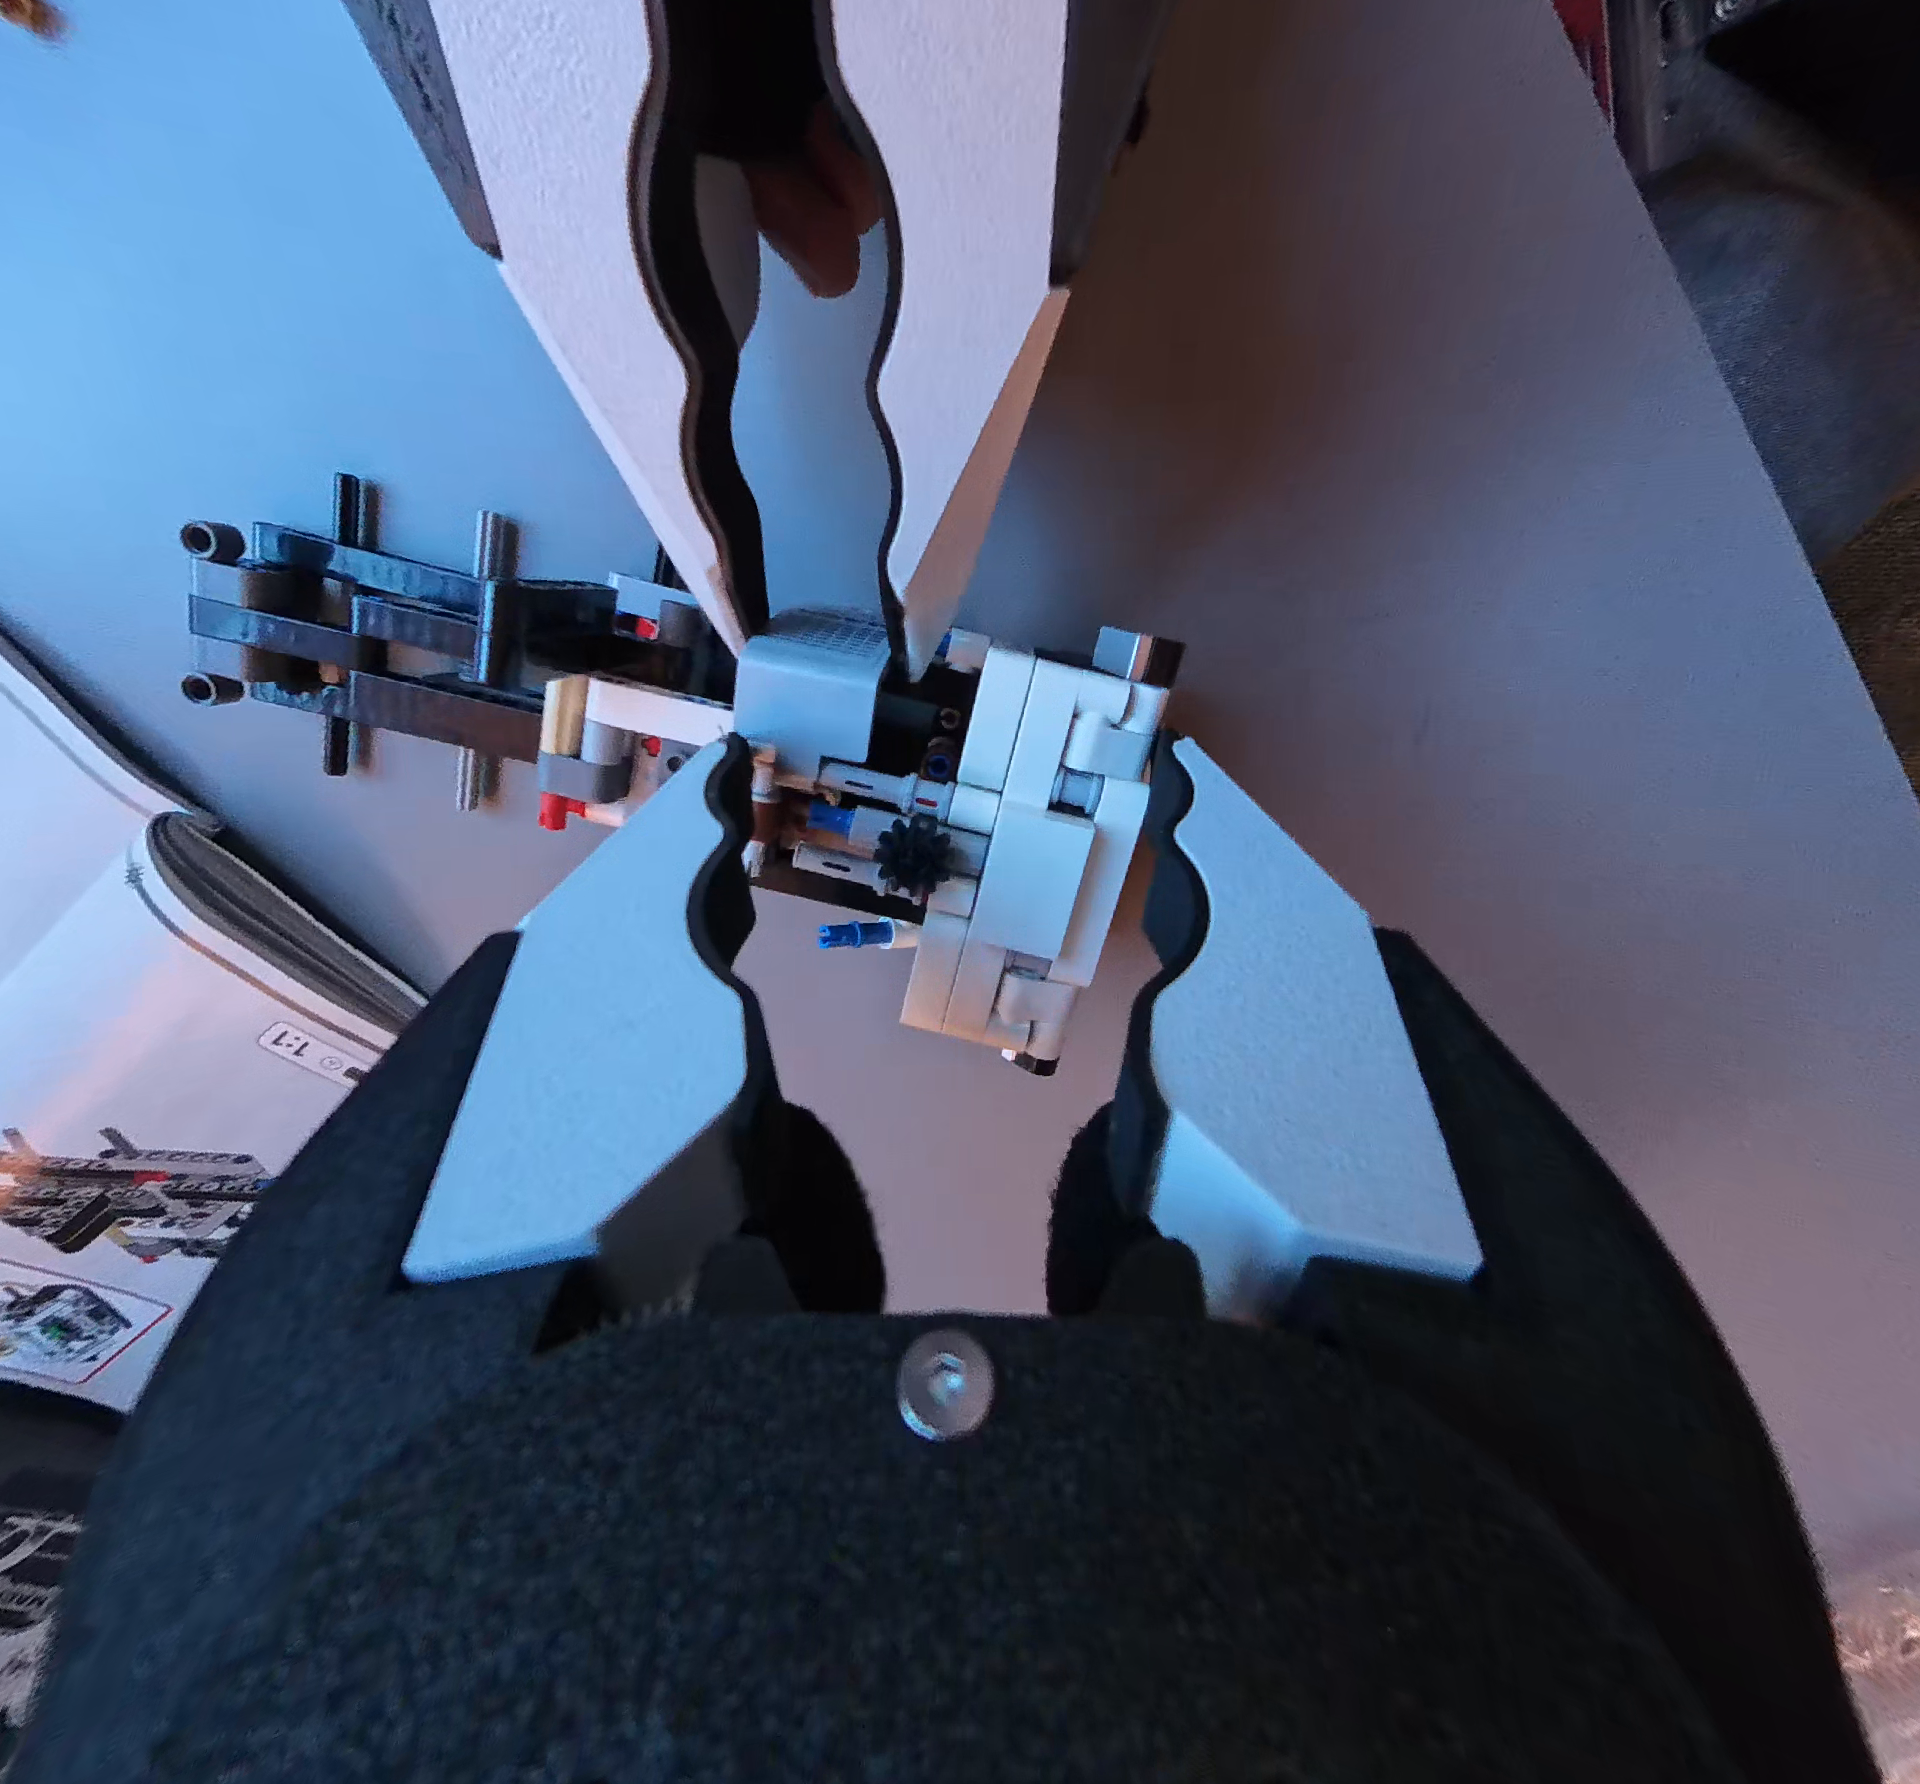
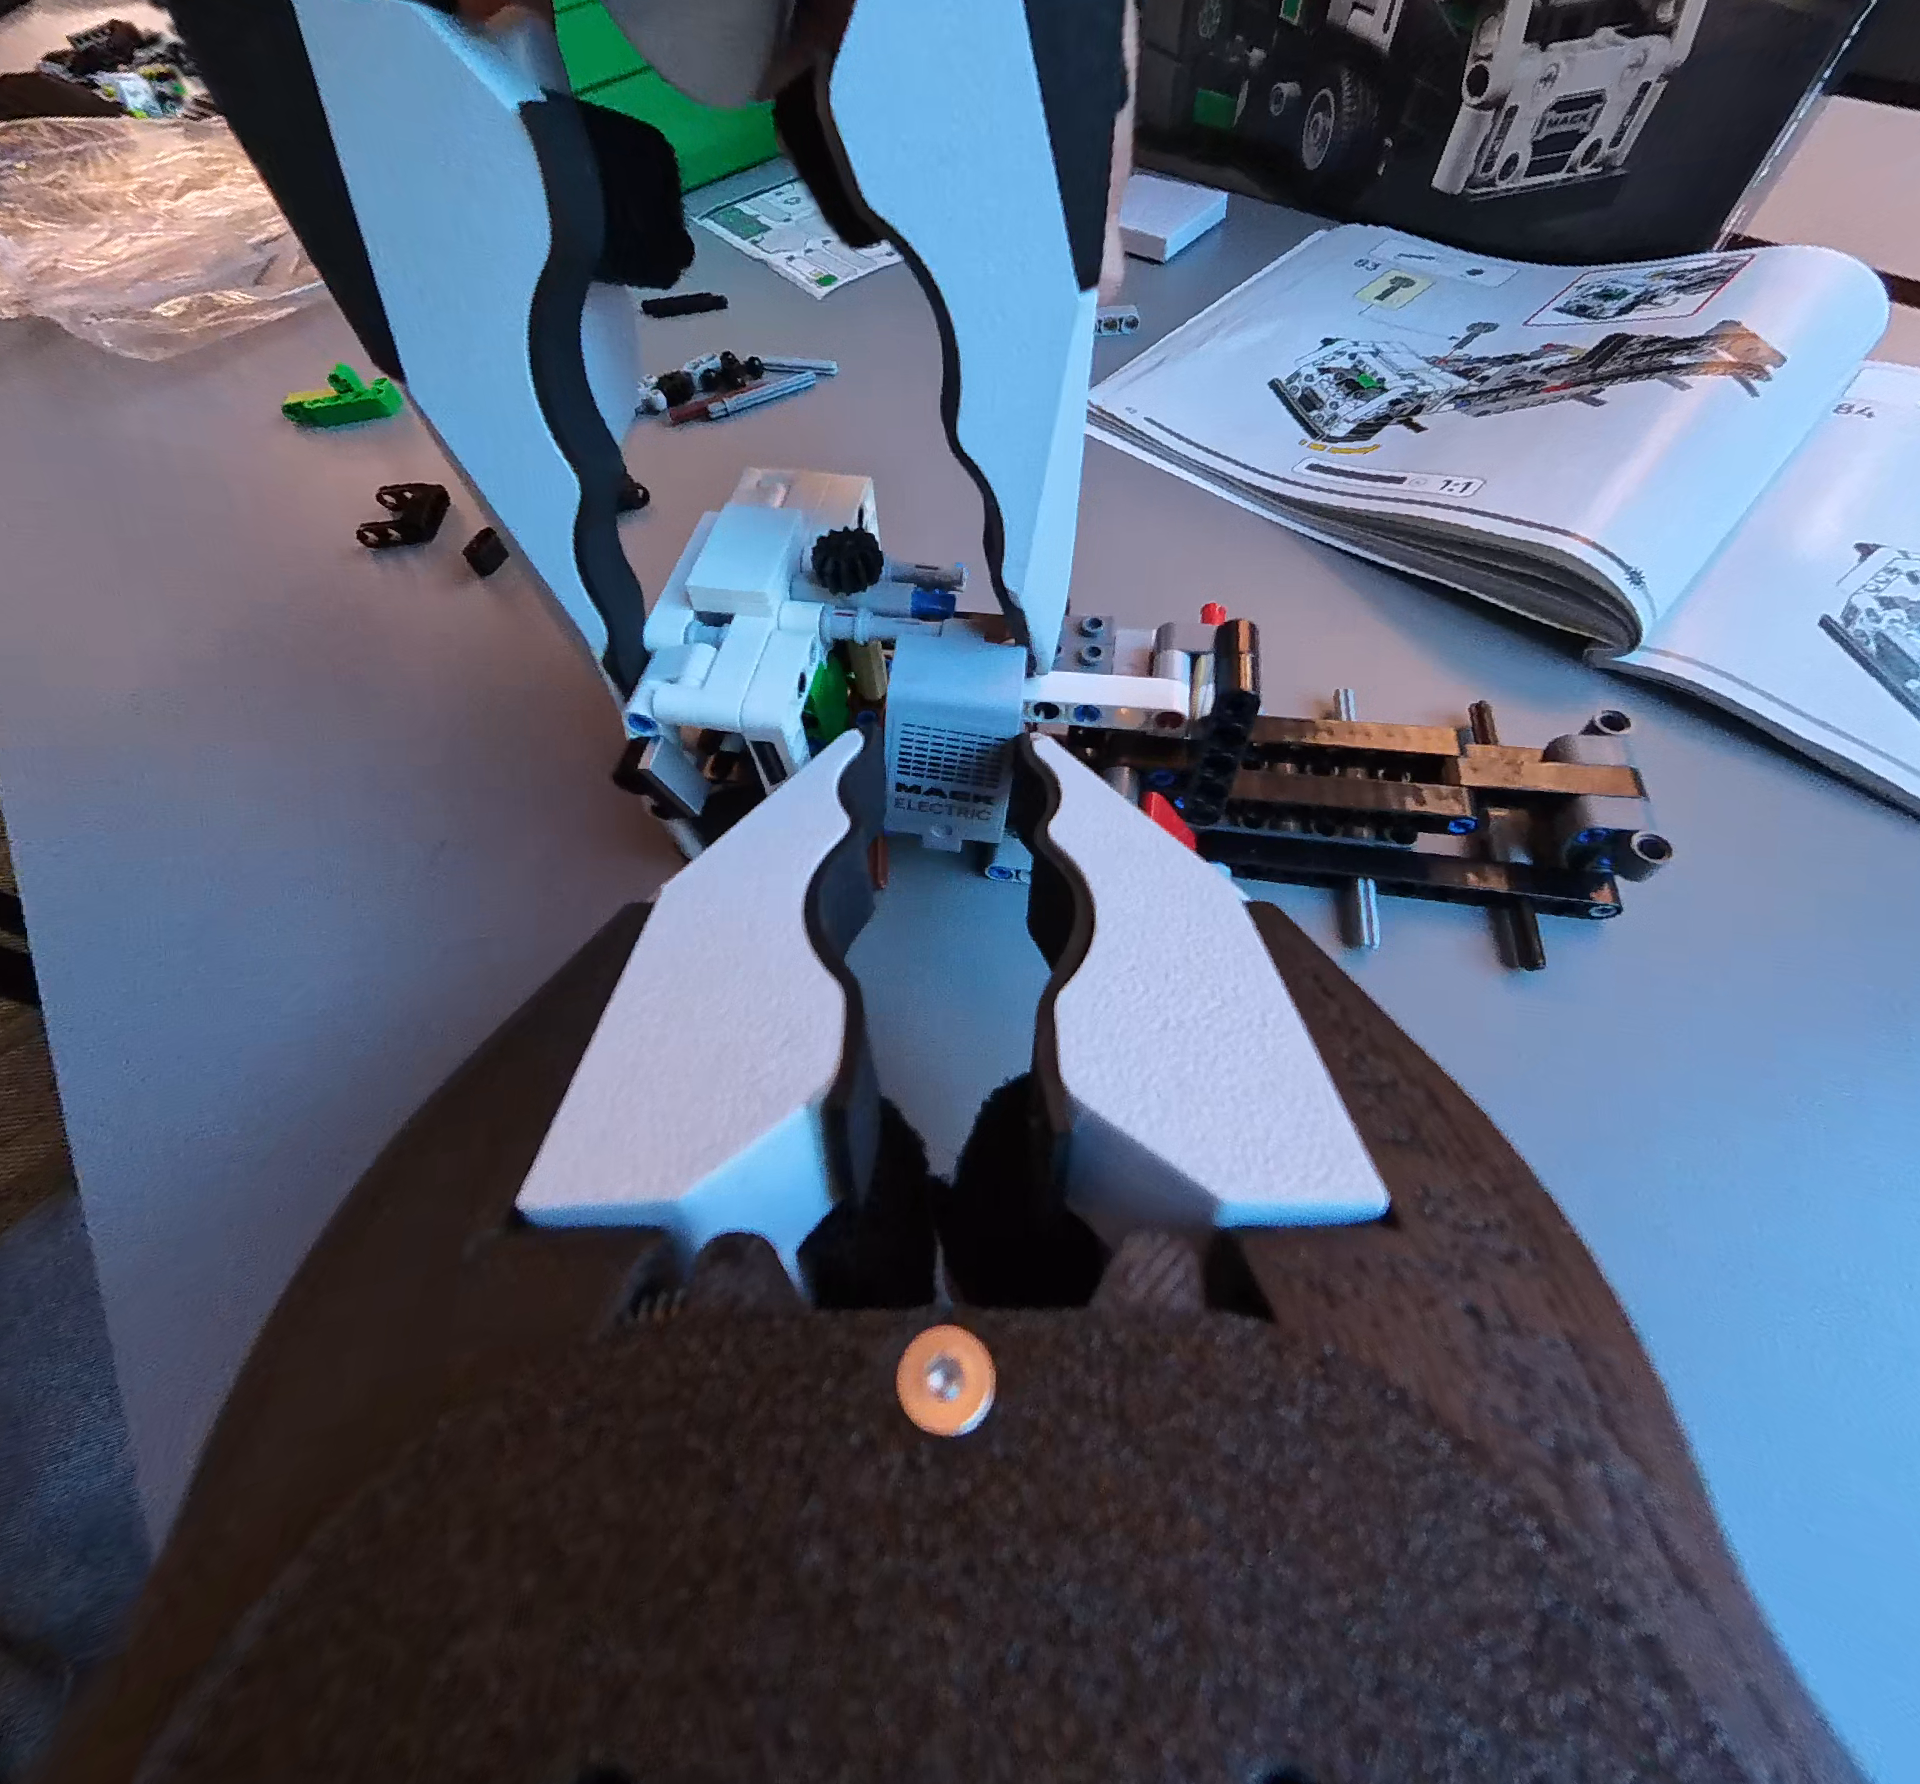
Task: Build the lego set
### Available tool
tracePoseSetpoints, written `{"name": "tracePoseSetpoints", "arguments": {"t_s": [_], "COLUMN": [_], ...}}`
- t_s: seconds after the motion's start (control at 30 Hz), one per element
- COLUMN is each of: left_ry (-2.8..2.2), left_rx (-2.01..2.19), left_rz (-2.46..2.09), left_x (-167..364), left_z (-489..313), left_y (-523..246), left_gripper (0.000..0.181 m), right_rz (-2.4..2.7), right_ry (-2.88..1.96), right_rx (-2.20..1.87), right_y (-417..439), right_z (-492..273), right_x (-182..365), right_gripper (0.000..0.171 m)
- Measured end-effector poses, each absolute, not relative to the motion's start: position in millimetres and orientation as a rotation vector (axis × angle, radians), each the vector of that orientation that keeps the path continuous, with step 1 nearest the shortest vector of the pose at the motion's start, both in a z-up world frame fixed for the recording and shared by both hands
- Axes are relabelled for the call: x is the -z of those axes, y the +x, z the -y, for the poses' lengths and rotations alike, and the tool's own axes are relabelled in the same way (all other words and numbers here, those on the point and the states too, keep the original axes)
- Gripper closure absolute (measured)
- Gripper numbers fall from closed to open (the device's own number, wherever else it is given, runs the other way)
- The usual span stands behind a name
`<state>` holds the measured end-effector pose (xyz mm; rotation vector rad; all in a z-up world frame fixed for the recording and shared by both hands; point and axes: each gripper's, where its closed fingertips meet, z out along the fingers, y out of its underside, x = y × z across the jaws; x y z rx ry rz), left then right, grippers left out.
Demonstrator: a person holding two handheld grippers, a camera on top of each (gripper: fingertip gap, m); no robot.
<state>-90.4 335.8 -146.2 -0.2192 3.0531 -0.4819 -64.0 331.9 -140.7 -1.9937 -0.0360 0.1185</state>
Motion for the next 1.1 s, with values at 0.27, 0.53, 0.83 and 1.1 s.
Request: {"name": "tracePoseSetpoints", "arguments": {"t_s": [0.27,0.53,0.83,1.1], "left_ry": [-0.206,-0.302,-0.302,-0.386], "left_rx": [0.427,0.381,0.286,0.309], "left_rz": [-3.069,-3.112,-3.085,-3.091], "left_x": [149,151,159,152], "left_z": [-329,-335,-343,-354], "left_y": [-91,-93,-92,-98], "left_gripper": [0.102,0.097,0.087,0.091], "right_rz": [0.083,0.126,0.148,0.239], "right_ry": [-1.976,-1.98,-1.954,-1.954], "right_rx": [-0.094,-0.092,-0.169,-0.252], "right_y": [-67,-70,-69,-71], "right_z": [-333,-334,-346,-348], "right_x": [138,139,135,136], "right_gripper": [0.148,0.148,0.148,0.148]}}
